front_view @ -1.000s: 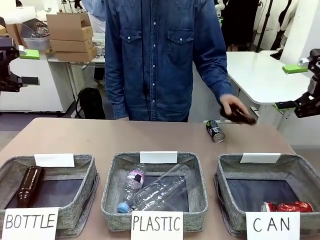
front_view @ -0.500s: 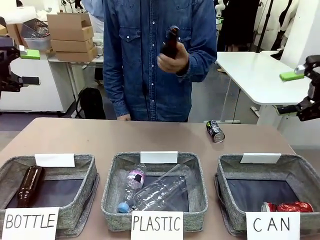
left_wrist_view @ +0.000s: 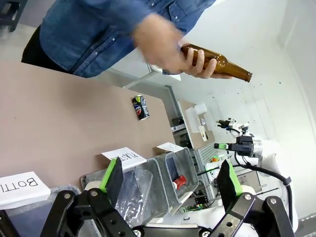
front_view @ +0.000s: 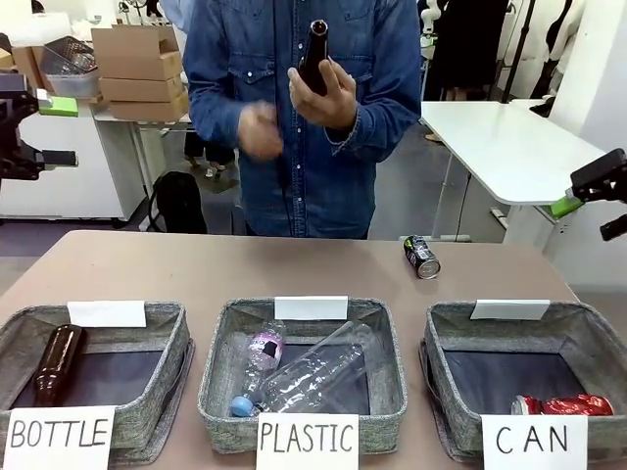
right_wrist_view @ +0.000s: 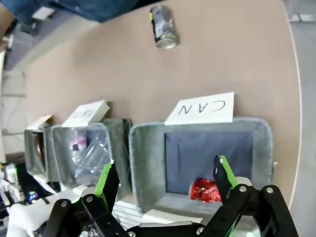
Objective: Sort the can waste into the basket.
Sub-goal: Pick up the can waste from the table and place it in the right Fabric basket.
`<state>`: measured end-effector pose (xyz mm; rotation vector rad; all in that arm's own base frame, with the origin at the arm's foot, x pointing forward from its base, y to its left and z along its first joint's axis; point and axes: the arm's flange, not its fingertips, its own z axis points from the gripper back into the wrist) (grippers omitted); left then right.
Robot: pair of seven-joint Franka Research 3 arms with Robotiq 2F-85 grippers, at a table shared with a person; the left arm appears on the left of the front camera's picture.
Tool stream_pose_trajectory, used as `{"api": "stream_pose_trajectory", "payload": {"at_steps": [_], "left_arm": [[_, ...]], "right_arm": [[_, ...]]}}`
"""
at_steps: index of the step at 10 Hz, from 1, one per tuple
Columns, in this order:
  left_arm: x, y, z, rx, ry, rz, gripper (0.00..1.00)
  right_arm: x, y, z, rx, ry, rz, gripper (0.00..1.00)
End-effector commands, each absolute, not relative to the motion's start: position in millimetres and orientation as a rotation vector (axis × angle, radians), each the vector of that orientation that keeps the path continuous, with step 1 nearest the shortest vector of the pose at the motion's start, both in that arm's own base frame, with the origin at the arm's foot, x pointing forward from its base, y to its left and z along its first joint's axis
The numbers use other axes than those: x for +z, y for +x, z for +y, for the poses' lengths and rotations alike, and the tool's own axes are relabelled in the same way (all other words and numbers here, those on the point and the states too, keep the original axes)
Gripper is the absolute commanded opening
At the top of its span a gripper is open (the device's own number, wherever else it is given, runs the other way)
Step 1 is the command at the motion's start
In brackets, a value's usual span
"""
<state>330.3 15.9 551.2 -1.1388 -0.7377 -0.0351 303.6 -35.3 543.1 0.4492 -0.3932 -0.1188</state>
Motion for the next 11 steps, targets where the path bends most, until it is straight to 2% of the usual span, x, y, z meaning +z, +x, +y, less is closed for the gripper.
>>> {"api": "stream_pose_trajectory", "payload": {"at_steps": [1, 2, 3, 7, 11], "left_arm": [[554.3, 329.5, 15.1, -0.036, -1.143, -0.730, 1.00], [554.3, 329.5, 15.1, -0.036, -1.143, -0.730, 1.00], [554.3, 329.5, 15.1, -0.036, -1.143, -0.730, 1.00], [554.3, 329.5, 15.1, -0.036, -1.143, -0.730, 1.00], [554.3, 329.5, 15.1, -0.036, -1.143, -0.730, 1.00]], "right_arm": [[533.6, 307.6, -37.0, -0.126, 0.606, -0.342, 1.00], [533.6, 307.6, -37.0, -0.126, 0.606, -0.342, 1.00], [540.3, 304.3, -35.0, -0.120, 0.500, -0.377, 1.00], [525.8, 425.6, -8.6, 0.001, 0.349, -0.346, 1.00], [470.9, 520.7, 14.4, -0.029, 0.240, -0.258, 1.00]]}}
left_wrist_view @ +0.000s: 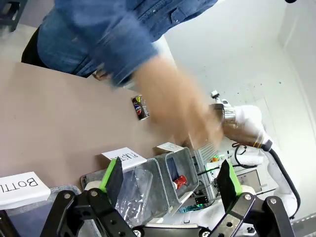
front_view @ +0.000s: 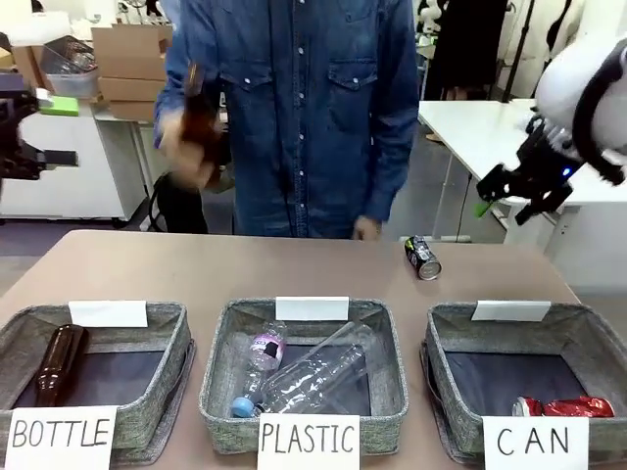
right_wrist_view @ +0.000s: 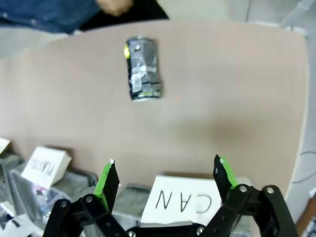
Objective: Sort the can waste into the basket.
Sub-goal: Pick up the can waste from the table and place it in the right Fabric basket.
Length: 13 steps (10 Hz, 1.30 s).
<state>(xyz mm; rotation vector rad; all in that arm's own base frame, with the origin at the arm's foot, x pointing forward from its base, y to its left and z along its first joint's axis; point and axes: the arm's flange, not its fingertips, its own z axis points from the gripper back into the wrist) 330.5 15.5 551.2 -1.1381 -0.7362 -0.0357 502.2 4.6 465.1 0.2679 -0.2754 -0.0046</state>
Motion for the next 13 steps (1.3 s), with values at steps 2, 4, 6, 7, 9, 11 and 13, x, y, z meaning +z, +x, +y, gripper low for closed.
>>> {"api": "stream_pose_trajectory", "payload": {"at_steps": [2, 4, 6, 7, 9, 11, 13], "left_arm": [[551.2, 330.5, 15.5, -0.036, -1.138, -0.736, 1.00], [578.6, 304.9, 91.3, 0.082, -1.047, -0.517, 1.00], [594.4, 274.5, 126.4, 0.139, -1.037, -0.471, 1.00], [600.3, 262.8, 133.7, 0.130, -1.074, -0.490, 1.00], [586.5, 267.6, 135.7, 0.145, -1.030, -0.488, 1.00], [586.5, 267.6, 135.7, 0.145, -1.030, -0.488, 1.00], [586.5, 267.6, 135.7, 0.145, -1.030, -0.488, 1.00]], "right_arm": [[447.9, 544.6, 24.3, -0.004, 0.259, -0.181, 1.00], [427.6, 563.3, 40.1, 0.022, 0.248, -0.151, 1.00], [398.5, 586.6, 61.8, 0.024, 0.235, -0.163, 1.00], [380.0, 599.4, 72.8, 0.019, 0.205, -0.175, 1.00], [335.5, 618.9, 95.3, 0.005, 0.158, -0.172, 1.00], [306.9, 630.2, 109.1, -0.033, 0.125, -0.223, 1.00], [299.1, 636.9, 110.1, -0.047, 0.096, -0.240, 1.00]]}}
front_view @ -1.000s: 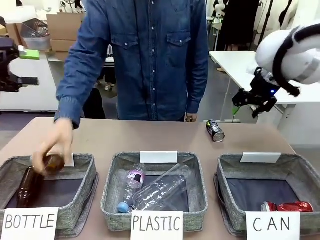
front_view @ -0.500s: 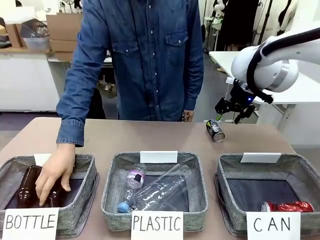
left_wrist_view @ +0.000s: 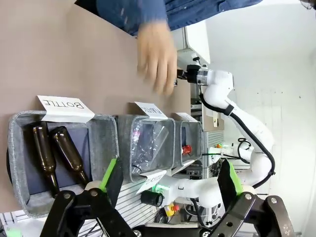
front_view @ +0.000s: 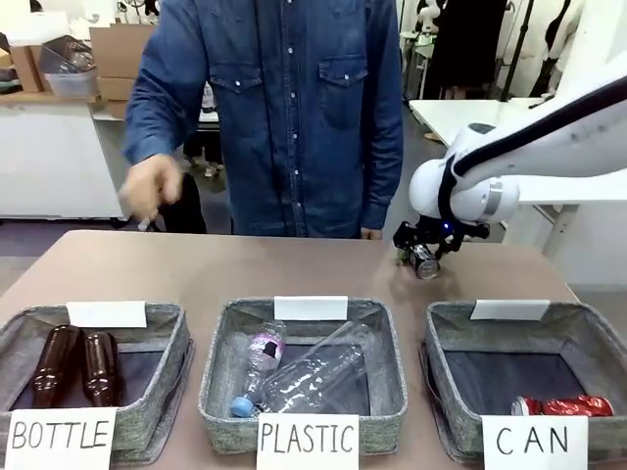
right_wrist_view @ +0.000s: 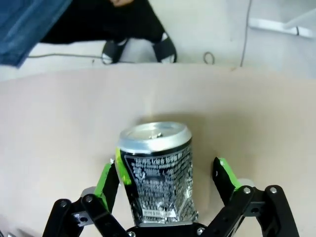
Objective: Sort the can waste into the basket.
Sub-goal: Pick up the can waste from the table and place it in the right Fabric basket.
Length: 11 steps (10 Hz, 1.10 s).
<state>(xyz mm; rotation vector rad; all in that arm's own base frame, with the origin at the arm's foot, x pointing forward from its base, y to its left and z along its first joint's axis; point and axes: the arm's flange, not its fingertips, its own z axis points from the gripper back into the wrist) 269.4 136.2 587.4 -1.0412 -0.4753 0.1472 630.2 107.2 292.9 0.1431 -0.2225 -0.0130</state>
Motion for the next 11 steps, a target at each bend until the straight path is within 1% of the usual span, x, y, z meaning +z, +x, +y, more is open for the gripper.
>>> {"api": "stream_pose_trajectory", "payload": {"at_steps": [1, 5, 6, 7, 8, 9, 11], "left_arm": [[586.5, 267.6, 135.7, 0.145, -1.030, -0.488, 1.00], [586.5, 267.6, 135.7, 0.145, -1.030, -0.488, 1.00], [586.5, 267.6, 135.7, 0.145, -1.030, -0.488, 1.00], [586.5, 267.6, 135.7, 0.145, -1.030, -0.488, 1.00], [586.5, 267.6, 135.7, 0.145, -1.030, -0.488, 1.00], [586.5, 267.6, 135.7, 0.145, -1.030, -0.488, 1.00], [586.5, 267.6, 135.7, 0.145, -1.030, -0.488, 1.00]], "right_arm": [[298.5, 637.4, 109.7, -0.046, 0.087, -0.236, 1.00], [299.8, 635.0, 110.1, -0.033, 0.072, -0.221, 1.00], [300.0, 633.7, 110.2, -0.024, 0.066, -0.217, 0.70], [300.0, 632.8, 110.3, -0.019, 0.061, -0.209, 0.43], [300.0, 632.5, 110.7, -0.018, 0.061, -0.206, 0.13], [300.3, 632.6, 111.3, -0.020, 0.062, -0.207, 0.00], [300.8, 632.6, 112.3, -0.016, 0.056, -0.205, 0.00]]}}
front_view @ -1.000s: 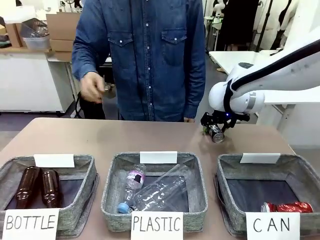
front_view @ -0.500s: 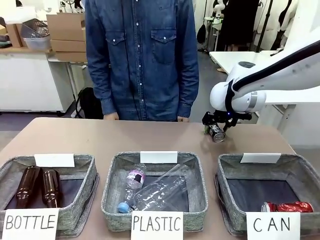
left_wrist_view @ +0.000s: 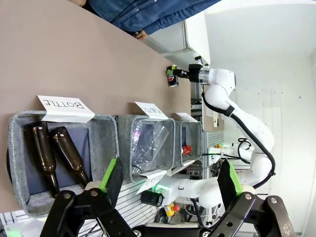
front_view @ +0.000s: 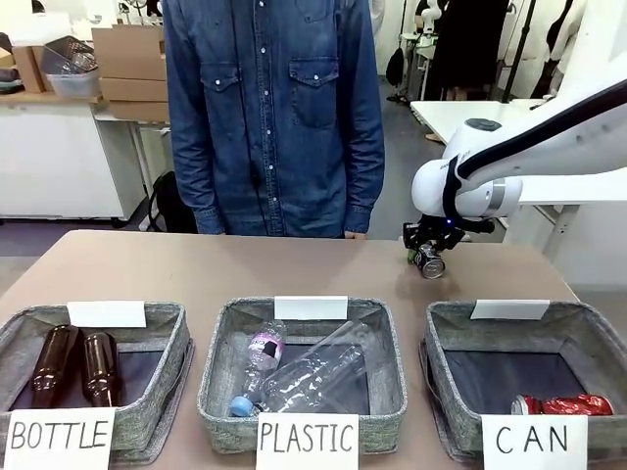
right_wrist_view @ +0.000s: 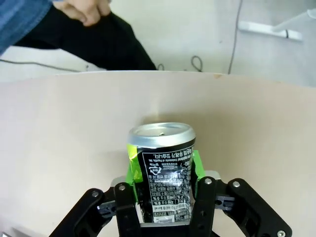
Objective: Sort the can waste into the basket.
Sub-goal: Pick up the can waste from the table and place it in the right Fabric basket.
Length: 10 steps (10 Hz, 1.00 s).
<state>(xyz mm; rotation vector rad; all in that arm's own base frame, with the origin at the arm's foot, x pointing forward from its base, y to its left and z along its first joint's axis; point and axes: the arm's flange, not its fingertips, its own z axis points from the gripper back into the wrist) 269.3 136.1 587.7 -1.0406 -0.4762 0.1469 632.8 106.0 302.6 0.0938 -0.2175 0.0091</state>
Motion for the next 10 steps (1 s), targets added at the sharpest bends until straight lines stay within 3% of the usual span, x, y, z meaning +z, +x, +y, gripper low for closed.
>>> {"api": "stream_pose_trajectory", "payload": {"at_steps": [1, 2, 4, 5, 7, 10], "left_arm": [[586.5, 267.6, 135.7, 0.145, -1.030, -0.488, 1.00], [586.5, 267.6, 135.7, 0.145, -1.030, -0.488, 1.00], [587.7, 269.3, 136.1, 0.147, -1.041, -0.476, 1.00], [610.8, 252.7, 140.5, 0.088, -1.047, -0.558, 1.00], [541.8, 284.7, 93.1, 0.051, -1.075, -0.319, 1.00], [485.8, 297.0, 31.8, -0.029, -1.163, -0.135, 1.00]], "right_arm": [[300.9, 632.5, 111.7, -0.015, 0.055, -0.200, 0.05], [301.6, 631.6, 110.5, -0.013, 0.052, -0.196, 0.00], [303.1, 630.7, 107.1, -0.017, 0.047, -0.192, 0.00], [306.1, 629.8, 104.6, -0.024, 0.056, -0.194, 0.00], [324.7, 625.0, 100.2, -0.027, 0.065, -0.190, 0.00], [394.5, 580.9, 85.2, 0.007, 0.073, -0.170, 0.00]]}}
